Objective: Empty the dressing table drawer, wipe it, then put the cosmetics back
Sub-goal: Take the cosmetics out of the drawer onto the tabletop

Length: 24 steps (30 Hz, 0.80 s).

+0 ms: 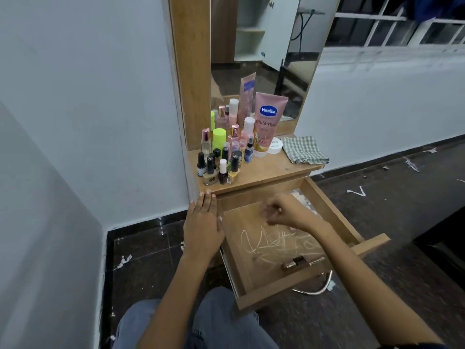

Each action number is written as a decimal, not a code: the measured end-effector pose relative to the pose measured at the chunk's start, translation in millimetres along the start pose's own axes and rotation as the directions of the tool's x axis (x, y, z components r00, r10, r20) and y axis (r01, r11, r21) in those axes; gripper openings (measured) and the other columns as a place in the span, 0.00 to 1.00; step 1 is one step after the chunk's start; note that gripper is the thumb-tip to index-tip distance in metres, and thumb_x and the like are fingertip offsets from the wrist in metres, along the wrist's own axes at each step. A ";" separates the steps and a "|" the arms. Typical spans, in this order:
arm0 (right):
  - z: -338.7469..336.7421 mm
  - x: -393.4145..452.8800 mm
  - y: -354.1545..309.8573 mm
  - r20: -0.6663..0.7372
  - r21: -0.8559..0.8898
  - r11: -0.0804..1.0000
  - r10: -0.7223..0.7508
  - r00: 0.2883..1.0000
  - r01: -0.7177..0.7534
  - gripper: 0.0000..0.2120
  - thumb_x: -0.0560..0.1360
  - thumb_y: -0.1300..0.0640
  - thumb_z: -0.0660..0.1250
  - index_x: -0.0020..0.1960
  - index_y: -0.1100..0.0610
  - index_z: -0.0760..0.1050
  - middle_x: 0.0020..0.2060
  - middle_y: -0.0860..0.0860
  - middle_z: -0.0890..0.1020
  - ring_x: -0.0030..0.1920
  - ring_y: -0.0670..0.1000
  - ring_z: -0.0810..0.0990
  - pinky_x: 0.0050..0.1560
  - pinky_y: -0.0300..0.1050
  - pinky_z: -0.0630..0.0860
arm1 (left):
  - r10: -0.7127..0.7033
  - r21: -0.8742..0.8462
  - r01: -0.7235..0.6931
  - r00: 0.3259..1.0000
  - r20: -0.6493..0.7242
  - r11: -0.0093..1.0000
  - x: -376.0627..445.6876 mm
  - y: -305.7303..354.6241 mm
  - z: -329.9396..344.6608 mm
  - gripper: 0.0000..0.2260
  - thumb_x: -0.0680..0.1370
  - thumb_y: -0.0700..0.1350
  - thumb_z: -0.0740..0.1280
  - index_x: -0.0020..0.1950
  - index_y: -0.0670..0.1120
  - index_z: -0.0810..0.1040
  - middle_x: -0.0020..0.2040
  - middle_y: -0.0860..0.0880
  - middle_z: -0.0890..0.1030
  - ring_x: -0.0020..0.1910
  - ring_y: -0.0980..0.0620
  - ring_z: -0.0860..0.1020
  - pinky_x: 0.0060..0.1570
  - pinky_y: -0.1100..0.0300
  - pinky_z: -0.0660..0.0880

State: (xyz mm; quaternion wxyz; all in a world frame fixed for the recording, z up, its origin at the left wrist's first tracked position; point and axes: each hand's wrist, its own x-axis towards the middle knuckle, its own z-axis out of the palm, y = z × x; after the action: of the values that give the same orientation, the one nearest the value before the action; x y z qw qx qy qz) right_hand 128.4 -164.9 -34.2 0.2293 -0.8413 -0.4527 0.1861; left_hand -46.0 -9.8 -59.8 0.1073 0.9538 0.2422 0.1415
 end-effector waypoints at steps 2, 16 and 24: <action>-0.6 -9.4 16.8 0.225 -0.055 0.995 0.094 0.970 -0.084 0.10 0.64 0.66 0.77 0.41 0.55 0.80 0.38 0.50 0.84 0.39 0.47 0.82 0.43 0.41 0.79 | -0.002 -0.011 0.002 1.000 -0.020 1.000 0.3 -1.1 2.0 0.24 0.80 0.44 0.58 0.75 0.40 0.59 0.76 0.43 0.58 0.76 0.46 0.55 0.74 0.52 0.49; 17.9 -19.7 55.1 0.243 -0.177 0.979 0.139 0.960 -0.098 0.12 0.67 0.60 0.74 0.43 0.45 0.77 0.43 0.44 0.82 0.45 0.45 0.80 0.47 0.45 0.79 | -0.016 0.013 0.018 0.996 -0.091 1.000 5.1 -2.0 9.9 0.23 0.75 0.46 0.57 0.67 0.37 0.72 0.68 0.40 0.72 0.69 0.42 0.69 0.68 0.47 0.63; 26.5 -27.7 56.3 0.302 -0.343 0.930 0.240 0.922 -0.130 0.22 0.59 0.62 0.79 0.49 0.49 0.78 0.50 0.43 0.78 0.52 0.46 0.77 0.49 0.38 0.73 | -0.015 0.049 0.019 0.997 -0.081 0.999 4.8 -1.8 9.1 0.23 0.74 0.46 0.58 0.66 0.36 0.73 0.67 0.39 0.73 0.69 0.42 0.69 0.68 0.47 0.61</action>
State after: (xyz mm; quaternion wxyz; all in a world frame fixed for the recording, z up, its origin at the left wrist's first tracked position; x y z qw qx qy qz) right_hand 138.2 -210.0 -84.4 -0.0087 -0.8618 -0.4266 0.2743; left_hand -39.7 -7.1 -67.8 0.0750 0.9477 0.2577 0.1729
